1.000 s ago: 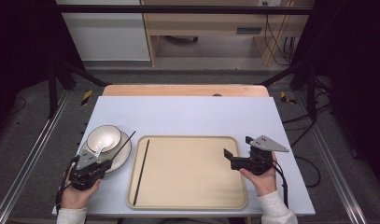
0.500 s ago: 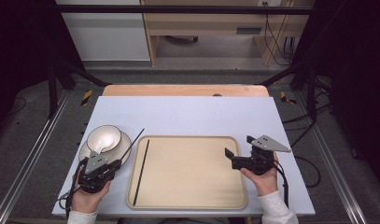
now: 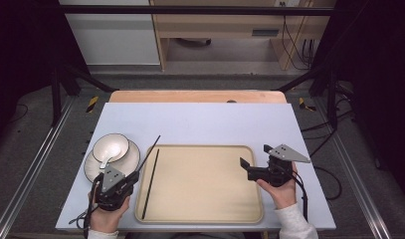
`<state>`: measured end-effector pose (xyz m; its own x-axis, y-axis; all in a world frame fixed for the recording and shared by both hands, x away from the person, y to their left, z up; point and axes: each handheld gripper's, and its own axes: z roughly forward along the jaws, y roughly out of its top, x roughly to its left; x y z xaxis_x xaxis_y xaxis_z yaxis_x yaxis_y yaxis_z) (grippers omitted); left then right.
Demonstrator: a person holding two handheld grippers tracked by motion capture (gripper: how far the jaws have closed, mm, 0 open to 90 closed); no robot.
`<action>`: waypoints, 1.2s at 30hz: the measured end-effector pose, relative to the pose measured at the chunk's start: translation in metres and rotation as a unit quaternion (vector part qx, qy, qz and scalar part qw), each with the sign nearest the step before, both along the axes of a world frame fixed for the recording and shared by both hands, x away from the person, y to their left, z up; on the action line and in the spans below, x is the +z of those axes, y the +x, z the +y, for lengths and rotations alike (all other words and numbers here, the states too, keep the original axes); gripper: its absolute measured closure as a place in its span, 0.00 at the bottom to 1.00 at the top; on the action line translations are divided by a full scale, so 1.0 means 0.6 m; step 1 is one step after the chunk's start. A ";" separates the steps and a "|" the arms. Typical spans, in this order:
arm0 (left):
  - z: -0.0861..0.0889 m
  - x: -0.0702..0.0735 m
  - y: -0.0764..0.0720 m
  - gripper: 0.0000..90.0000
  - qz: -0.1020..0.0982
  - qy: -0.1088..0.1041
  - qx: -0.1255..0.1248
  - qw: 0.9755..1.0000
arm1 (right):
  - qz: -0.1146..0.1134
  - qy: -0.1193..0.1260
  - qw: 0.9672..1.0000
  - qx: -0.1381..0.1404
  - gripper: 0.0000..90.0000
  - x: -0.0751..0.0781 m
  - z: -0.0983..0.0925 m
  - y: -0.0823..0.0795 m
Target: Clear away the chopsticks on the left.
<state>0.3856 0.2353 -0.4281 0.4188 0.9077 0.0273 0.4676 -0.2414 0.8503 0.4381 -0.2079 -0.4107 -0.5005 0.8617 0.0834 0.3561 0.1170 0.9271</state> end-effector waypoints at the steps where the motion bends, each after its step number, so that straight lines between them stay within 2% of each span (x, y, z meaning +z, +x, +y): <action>1: -0.002 0.000 -0.001 0.95 -0.001 -0.002 0.005 1.000 | 0.000 -0.001 1.000 0.000 0.04 0.000 0.000 0.000; 4: -0.010 0.001 -0.004 0.95 -0.011 -0.009 0.017 1.000 | 0.000 0.001 1.000 0.000 0.04 0.000 0.001 0.000; 8: -0.022 0.004 -0.006 0.95 -0.014 -0.020 0.033 0.999 | -0.005 0.004 1.000 0.001 0.04 0.005 -0.001 -0.003; 10: -0.029 0.007 -0.006 0.95 -0.016 -0.018 0.038 0.999 | -0.006 0.007 1.000 0.000 0.04 0.007 -0.002 -0.004; 17: -0.053 0.015 -0.005 0.95 -0.021 -0.046 0.051 0.997 | -0.007 0.010 1.000 0.000 0.04 0.009 -0.005 -0.005; 20: -0.059 0.016 -0.010 0.95 -0.027 -0.055 0.064 0.996 | -0.006 0.011 1.000 -0.001 0.04 0.009 -0.004 -0.005; 22: -0.063 0.013 -0.013 0.95 -0.028 -0.068 0.068 0.995 | -0.007 0.011 1.000 0.000 0.04 0.009 -0.004 -0.005; 27: -0.072 0.004 -0.021 0.95 -0.031 -0.066 0.077 0.994 | -0.005 0.011 1.000 0.002 0.04 0.008 -0.003 -0.004; 30: -0.075 -0.005 -0.027 0.95 -0.035 -0.070 0.089 0.993 | -0.004 0.011 1.000 0.000 0.04 0.008 -0.002 -0.004; 36: -0.081 -0.028 -0.032 0.95 -0.021 -0.079 0.097 0.992 | -0.003 0.011 1.000 0.003 0.04 0.008 -0.001 -0.004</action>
